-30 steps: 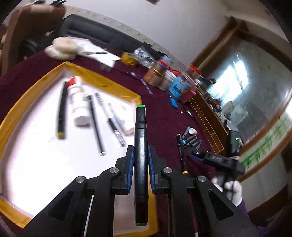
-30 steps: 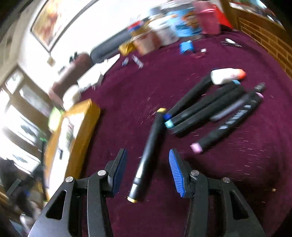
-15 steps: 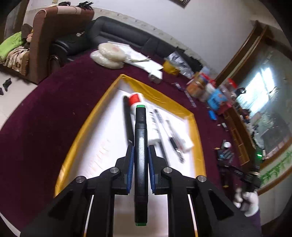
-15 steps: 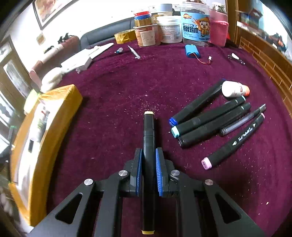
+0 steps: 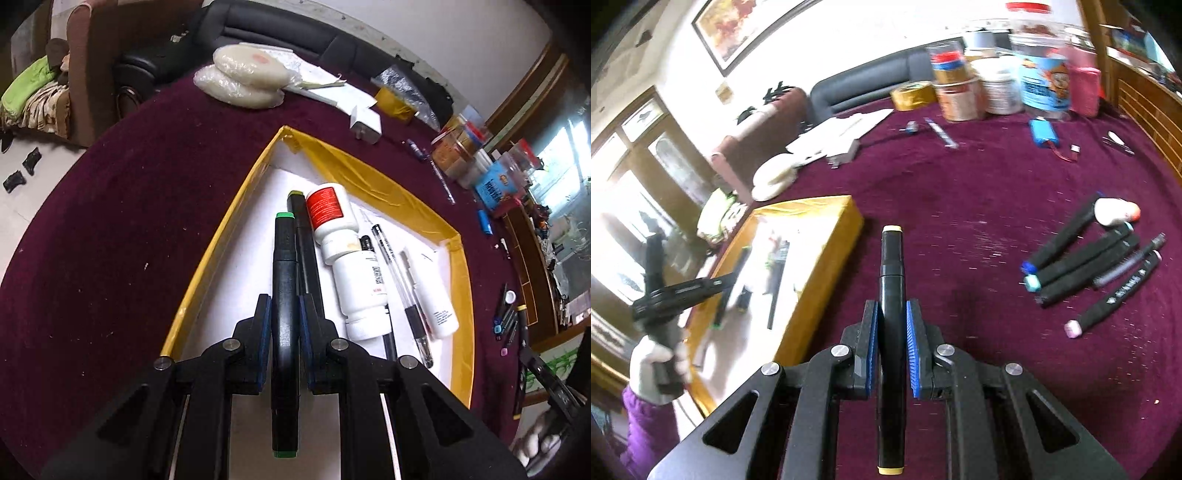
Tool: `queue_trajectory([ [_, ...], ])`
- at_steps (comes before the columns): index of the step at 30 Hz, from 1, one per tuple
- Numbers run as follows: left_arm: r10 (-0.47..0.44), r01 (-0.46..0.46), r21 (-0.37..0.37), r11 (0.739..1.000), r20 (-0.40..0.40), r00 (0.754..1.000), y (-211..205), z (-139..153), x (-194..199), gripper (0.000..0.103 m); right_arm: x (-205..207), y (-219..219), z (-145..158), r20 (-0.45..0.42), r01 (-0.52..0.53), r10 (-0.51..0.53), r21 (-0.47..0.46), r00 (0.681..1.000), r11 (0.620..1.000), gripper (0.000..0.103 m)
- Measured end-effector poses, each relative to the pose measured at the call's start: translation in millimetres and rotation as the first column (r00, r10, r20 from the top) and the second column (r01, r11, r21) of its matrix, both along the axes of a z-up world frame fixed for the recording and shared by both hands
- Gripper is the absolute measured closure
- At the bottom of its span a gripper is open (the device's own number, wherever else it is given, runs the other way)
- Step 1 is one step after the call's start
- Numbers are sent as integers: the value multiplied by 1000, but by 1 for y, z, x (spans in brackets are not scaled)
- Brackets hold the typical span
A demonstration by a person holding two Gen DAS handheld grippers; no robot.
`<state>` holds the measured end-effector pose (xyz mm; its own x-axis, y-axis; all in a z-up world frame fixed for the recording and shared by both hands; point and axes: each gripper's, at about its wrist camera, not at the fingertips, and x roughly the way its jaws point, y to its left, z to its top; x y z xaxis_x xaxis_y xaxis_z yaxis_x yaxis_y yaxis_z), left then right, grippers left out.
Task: Organize rigid objects
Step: 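Lower both markers into the tray and open both grippers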
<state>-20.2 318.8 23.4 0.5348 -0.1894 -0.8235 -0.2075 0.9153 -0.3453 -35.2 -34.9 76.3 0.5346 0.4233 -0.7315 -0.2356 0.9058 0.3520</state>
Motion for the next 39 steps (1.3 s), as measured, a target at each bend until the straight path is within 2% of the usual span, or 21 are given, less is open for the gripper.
queue_trajectory([
  [2, 3, -3, -33, 999, 2, 1000, 1, -1, -2, 90, 0, 9, 3, -2, -22, 22, 10, 1000, 1000, 90],
  [5, 12, -8, -92, 996, 39, 999, 4, 5, -15, 79, 2, 25, 5, -10, -58, 58, 27, 998, 998, 90],
  [10, 49, -26, -153, 988, 152, 987, 15, 31, -57, 48, 11, 53, 4, -35, -108, 110, 42, 993, 993, 90],
  [15, 102, -60, -153, 986, 280, 955, 29, 52, -106, 44, 22, 83, -2, -65, -153, 156, 50, 986, 987, 90],
  [19, 166, -127, -137, 982, 335, 927, 45, 52, -137, 37, 32, 115, -11, -93, -190, 193, 43, 977, 981, 90],
  [24, 193, -163, -119, 979, 318, 928, 59, 38, -148, 37, 47, 153, -27, -126, -221, 218, -12, 968, 975, 90],
  [28, 217, -180, -144, 973, 300, 929, 69, 27, -150, 37, 60, 177, -41, -141, -216, 205, -68, 969, 974, 90],
  [35, 233, -194, -160, 968, 283, 930, 77, 18, -154, 37, 65, 186, -51, -145, -175, 159, -109, 977, 979, 89],
  [39, 228, -191, -154, 969, 280, 933, 74, 17, -153, 36, 63, 185, -43, -97, -161, 148, -143, 984, 977, 88],
])
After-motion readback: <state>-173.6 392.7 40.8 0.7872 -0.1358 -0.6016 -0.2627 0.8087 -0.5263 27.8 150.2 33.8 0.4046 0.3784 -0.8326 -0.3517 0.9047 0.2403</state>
